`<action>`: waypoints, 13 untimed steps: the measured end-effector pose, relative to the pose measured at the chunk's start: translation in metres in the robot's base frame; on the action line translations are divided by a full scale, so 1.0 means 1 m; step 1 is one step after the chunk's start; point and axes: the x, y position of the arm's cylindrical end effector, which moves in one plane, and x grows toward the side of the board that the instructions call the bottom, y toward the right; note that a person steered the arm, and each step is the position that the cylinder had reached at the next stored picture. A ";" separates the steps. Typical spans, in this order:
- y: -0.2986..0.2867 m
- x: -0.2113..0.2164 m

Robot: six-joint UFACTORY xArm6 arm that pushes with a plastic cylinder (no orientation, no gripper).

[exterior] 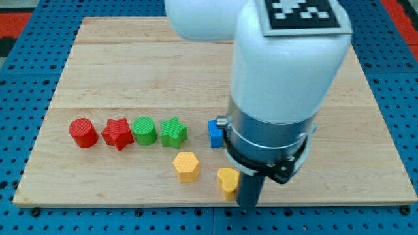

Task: Move the yellow hexagon left to the yellow heart

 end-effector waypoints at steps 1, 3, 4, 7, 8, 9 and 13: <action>-0.040 -0.008; -0.019 -0.008; -0.012 -0.008; -0.030 -0.068; -0.075 -0.080; -0.091 -0.114; -0.109 -0.071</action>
